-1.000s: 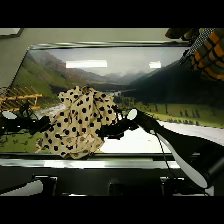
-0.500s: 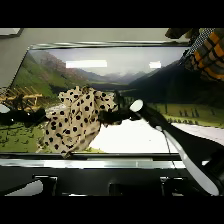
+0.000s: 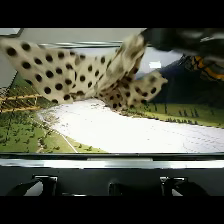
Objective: Fold the clothes and pants, and hang the long-sleeved shirts on hangers.
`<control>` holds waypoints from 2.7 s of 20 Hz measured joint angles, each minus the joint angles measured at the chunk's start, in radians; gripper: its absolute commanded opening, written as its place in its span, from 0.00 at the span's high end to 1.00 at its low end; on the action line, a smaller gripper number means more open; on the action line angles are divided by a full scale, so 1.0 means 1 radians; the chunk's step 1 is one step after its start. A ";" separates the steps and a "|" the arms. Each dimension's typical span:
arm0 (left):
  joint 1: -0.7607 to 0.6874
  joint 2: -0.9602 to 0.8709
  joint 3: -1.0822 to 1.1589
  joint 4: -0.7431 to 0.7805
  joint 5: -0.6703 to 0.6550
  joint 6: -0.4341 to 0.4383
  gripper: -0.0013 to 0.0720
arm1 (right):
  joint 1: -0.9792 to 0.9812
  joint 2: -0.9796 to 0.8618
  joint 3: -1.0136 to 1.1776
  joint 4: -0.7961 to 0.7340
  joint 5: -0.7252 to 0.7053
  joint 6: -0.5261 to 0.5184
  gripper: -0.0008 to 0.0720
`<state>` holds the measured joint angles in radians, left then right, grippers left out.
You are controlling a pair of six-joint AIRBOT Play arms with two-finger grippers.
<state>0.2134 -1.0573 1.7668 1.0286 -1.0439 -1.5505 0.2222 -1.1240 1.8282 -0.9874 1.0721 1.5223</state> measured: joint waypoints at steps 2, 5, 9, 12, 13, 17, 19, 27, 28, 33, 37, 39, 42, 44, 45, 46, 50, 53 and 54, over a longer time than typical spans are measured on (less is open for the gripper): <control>-0.003 0.076 0.083 0.011 0.045 -0.024 0.96 | -0.013 0.081 0.074 -0.089 0.032 0.028 0.95; -0.006 0.193 0.138 0.080 0.064 -0.104 0.96 | -0.022 0.219 0.129 -0.199 0.081 0.074 0.95; -0.007 0.307 0.163 0.161 0.015 -0.193 0.96 | -0.026 0.360 0.152 -0.309 0.115 0.168 0.95; -0.007 0.336 0.162 0.189 -0.033 -0.231 0.96 | -0.027 0.386 0.156 -0.367 0.126 0.239 0.95; -0.007 0.335 0.152 0.195 -0.044 -0.239 0.96 | -0.027 0.376 0.157 -0.379 0.126 0.254 0.95; -0.008 0.269 0.050 0.191 -0.072 -0.268 0.96 | -0.027 0.240 0.158 -0.407 0.138 0.288 0.95; -0.011 0.190 -0.022 0.172 -0.075 -0.275 0.96 | -0.027 0.122 0.159 -0.433 0.145 0.293 0.95; -0.125 -0.380 -0.180 0.151 0.019 -0.282 0.96 | -0.027 -0.514 0.150 -0.501 0.122 0.387 0.95; -0.146 -0.454 -0.185 0.151 0.029 -0.283 0.96 | -0.027 -0.584 0.150 -0.500 0.111 0.407 0.95; -0.201 -0.637 -0.188 0.148 0.049 -0.309 0.30 | -0.027 -0.768 0.151 -0.422 0.106 0.462 0.33; -0.163 -0.592 -0.160 0.148 -0.010 -0.306 0.00 | -0.060 -0.687 0.153 -0.405 0.212 0.334 0.22; -0.118 -0.524 -0.165 0.149 -0.059 -0.286 0.00 | -0.102 -0.606 0.151 -0.408 0.294 0.254 0.22; -0.042 -0.380 -0.267 0.150 -0.108 -0.250 0.00 | -0.190 -0.468 0.085 -0.422 0.412 0.179 0.21; -0.003 -0.267 -0.412 0.149 -0.116 -0.231 0.00 | -0.232 -0.357 -0.047 -0.378 0.450 0.164 0.12; 0.008 -0.208 -0.501 0.142 -0.116 -0.218 0.00 | -0.242 -0.296 -0.143 -0.341 0.450 0.164 0.11; 0.016 -0.157 -0.585 0.131 -0.112 -0.208 0.00 | -0.243 -0.238 -0.243 -0.309 0.440 0.168 0.11; 0.020 0.004 -0.885 0.070 -0.077 -0.184 0.00 | -0.143 -0.018 -0.713 -0.203 0.294 0.248 0.08; 0.010 0.046 -1.008 0.050 -0.063 -0.179 0.00 | -0.021 0.048 -0.998 -0.098 0.150 0.302 0.08; 0.008 0.052 -1.029 0.050 -0.063 -0.177 0.00 | 0.023 0.054 -1.074 -0.054 0.094 0.314 0.08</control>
<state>0.2214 -1.0054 0.7380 1.0782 -1.1065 -1.7279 0.2455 -1.0698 0.7540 -1.0412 1.1664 1.8359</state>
